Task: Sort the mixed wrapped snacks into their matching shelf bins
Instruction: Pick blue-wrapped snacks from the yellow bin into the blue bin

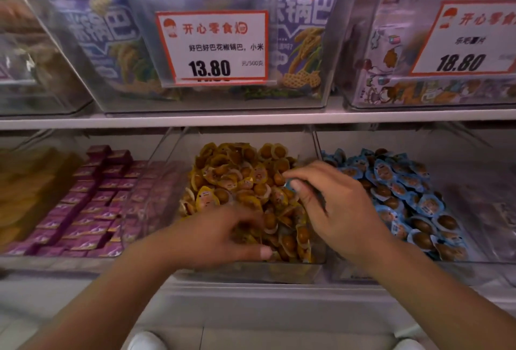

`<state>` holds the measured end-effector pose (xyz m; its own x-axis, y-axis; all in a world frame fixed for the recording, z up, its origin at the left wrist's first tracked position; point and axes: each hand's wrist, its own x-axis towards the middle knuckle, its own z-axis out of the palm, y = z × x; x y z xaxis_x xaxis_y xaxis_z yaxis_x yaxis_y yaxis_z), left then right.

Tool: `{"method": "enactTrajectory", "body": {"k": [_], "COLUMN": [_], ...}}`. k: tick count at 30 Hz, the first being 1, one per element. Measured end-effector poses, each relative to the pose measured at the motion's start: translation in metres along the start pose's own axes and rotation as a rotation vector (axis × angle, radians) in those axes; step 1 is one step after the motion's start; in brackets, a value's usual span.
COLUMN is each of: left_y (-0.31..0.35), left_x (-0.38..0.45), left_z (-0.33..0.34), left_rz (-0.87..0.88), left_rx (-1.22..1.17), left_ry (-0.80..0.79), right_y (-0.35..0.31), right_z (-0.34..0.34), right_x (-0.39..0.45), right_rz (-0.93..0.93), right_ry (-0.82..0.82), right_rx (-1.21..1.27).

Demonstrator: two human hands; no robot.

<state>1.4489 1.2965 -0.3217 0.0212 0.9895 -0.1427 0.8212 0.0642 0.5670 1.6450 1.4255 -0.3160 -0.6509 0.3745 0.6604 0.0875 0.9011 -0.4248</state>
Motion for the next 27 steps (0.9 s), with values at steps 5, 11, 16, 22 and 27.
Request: {"method": "enactTrajectory", "body": {"k": [5,11,16,22,27], "left_y": [-0.021,-0.03,-0.029,0.008,0.022], "left_x": [0.024,0.071,0.097,0.046,0.005], "left_z": [-0.002,-0.023,-0.04,-0.022,-0.012], "left_rz": [-0.011,0.116,0.089,0.118,-0.115], "left_rx": [0.364,0.71,0.638,0.534,0.102], "left_ry": [-0.268,0.024,0.169,0.135,-0.472], "right_y": [0.0,0.004,0.004,0.002,0.001], "right_z": [0.009,0.012,0.012,0.012,0.013], "right_x": [-0.001,0.002,0.003,0.002,0.001], "right_rz": [0.02,0.05,0.049,0.055,0.051], "right_ry": [0.01,0.028,0.025,0.04,0.06], "right_rx": [0.009,0.05,0.059,0.042,0.048]}}
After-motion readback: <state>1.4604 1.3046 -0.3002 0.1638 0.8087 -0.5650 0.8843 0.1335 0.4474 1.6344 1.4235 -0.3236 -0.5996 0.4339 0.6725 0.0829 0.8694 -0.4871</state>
